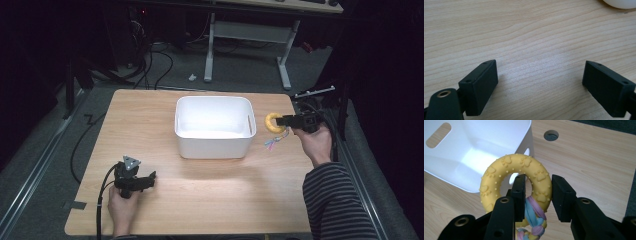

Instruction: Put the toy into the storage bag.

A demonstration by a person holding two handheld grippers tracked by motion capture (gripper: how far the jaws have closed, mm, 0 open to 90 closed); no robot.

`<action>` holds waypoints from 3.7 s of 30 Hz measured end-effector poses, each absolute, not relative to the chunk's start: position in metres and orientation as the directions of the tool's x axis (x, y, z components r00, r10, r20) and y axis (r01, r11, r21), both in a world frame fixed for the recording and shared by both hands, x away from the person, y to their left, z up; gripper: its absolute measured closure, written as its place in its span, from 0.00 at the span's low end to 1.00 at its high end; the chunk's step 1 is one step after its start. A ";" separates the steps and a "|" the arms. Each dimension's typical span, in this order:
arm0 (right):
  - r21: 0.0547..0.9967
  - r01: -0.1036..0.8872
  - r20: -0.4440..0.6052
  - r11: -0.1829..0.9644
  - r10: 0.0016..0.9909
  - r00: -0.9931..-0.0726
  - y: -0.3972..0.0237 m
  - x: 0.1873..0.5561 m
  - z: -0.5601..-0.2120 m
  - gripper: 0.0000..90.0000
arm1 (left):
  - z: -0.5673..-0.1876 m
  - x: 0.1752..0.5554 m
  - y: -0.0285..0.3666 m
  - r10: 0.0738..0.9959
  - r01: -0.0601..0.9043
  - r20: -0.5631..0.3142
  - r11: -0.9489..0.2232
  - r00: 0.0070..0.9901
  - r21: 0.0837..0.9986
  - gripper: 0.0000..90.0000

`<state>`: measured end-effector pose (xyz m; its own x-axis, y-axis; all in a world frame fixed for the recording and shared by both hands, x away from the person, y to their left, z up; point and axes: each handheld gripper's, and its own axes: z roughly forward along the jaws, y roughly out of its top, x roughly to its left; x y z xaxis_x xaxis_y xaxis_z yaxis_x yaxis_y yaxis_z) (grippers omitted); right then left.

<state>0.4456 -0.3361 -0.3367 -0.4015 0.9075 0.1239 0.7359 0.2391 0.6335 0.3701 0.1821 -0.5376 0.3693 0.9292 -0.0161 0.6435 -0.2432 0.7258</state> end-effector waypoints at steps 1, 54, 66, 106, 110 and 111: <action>0.635 0.735 0.124 0.238 0.907 -0.402 -0.335 0.446 -0.335 0.73 | -0.538 0.370 0.182 0.929 0.643 -0.016 -0.243 0.369 0.726 0.15; 0.664 0.686 0.128 0.297 0.859 -0.495 -0.258 0.482 -0.298 0.73 | -0.538 0.370 0.182 0.929 0.643 -0.016 -0.244 0.370 0.726 0.15; 0.650 0.691 0.108 0.316 0.862 -0.496 -0.233 0.495 -0.311 0.73 | -0.538 0.370 0.182 0.929 0.643 -0.017 -0.243 0.370 0.727 0.15; 0.558 0.723 0.089 0.407 0.837 -0.540 -0.198 0.508 -0.365 0.73 | -0.537 0.370 0.182 0.928 0.644 -0.017 -0.246 0.373 0.725 0.15; 0.544 0.729 0.092 0.416 0.834 -0.544 -0.196 0.505 -0.369 0.73 | -0.538 0.370 0.182 0.927 0.644 -0.018 -0.246 0.374 0.725 0.15; 0.542 0.728 0.093 0.419 0.832 -0.547 -0.196 0.505 -0.370 0.73 | -0.537 0.370 0.182 0.927 0.644 -0.017 -0.246 0.374 0.725 0.15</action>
